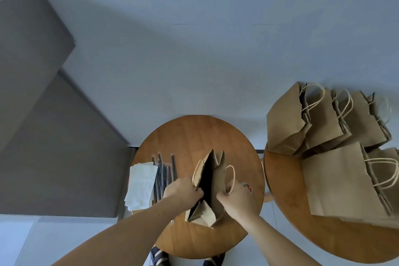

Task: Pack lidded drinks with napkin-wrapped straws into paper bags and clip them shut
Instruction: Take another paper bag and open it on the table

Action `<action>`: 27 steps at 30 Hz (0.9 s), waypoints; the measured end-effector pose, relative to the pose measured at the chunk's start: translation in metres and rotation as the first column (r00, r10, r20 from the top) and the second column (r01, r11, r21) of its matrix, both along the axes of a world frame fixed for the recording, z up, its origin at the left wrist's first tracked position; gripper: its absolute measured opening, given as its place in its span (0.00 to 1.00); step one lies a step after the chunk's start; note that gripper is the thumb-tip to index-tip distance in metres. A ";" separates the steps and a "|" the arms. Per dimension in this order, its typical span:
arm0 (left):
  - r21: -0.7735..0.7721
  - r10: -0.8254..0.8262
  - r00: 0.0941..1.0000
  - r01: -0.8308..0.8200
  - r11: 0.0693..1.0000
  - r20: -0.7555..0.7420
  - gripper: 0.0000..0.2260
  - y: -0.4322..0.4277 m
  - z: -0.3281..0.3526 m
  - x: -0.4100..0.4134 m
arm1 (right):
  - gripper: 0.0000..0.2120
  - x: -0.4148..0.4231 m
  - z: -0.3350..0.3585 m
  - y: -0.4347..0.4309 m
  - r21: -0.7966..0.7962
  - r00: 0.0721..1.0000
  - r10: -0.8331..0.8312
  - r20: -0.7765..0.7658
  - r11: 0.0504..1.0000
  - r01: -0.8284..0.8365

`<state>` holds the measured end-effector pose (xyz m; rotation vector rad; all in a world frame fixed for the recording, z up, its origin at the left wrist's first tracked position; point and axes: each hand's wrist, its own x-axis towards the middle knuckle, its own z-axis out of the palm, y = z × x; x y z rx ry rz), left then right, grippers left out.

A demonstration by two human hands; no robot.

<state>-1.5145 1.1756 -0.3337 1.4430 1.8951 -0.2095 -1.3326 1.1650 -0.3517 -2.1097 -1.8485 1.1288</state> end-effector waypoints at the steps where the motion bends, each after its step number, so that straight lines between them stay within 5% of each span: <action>1: 0.003 0.020 1.000 -0.020 1.000 -0.007 0.13 -0.001 -0.003 0.000 | 0.10 0.000 0.001 0.002 0.011 0.999 0.035 0.026 0.999 -0.035; 5: 0.083 0.147 0.987 -0.141 0.987 -0.070 0.08 -0.003 -0.012 -0.020 | 0.12 0.016 0.013 0.011 0.057 0.948 0.116 0.295 0.989 -0.139; 9: 0.113 0.163 0.980 -0.151 0.982 -0.111 0.09 -0.010 -0.019 -0.048 | 0.14 0.040 0.024 0.016 0.049 0.926 0.125 0.357 0.987 -0.153; 13: 0.080 0.135 0.990 -0.139 0.987 0.050 0.07 -0.020 -0.034 -0.038 | 0.16 0.030 0.022 0.012 0.011 0.942 0.197 0.272 0.978 -0.208; 22: -0.177 -0.054 0.942 0.118 0.977 0.331 0.45 -0.007 -0.013 -0.044 | 0.43 0.030 0.026 0.013 -0.180 0.937 0.338 -0.090 0.920 -0.349; 24: -0.133 -0.131 0.956 0.170 0.976 0.262 0.44 -0.002 -0.002 -0.050 | 0.39 0.029 0.035 0.020 -0.170 0.924 0.363 -0.119 0.909 -0.379; 27: 0.090 -0.231 0.972 0.233 0.968 -0.031 0.37 0.011 0.020 -0.047 | 0.32 0.018 0.049 0.035 -0.018 0.921 0.388 -0.021 0.921 -0.388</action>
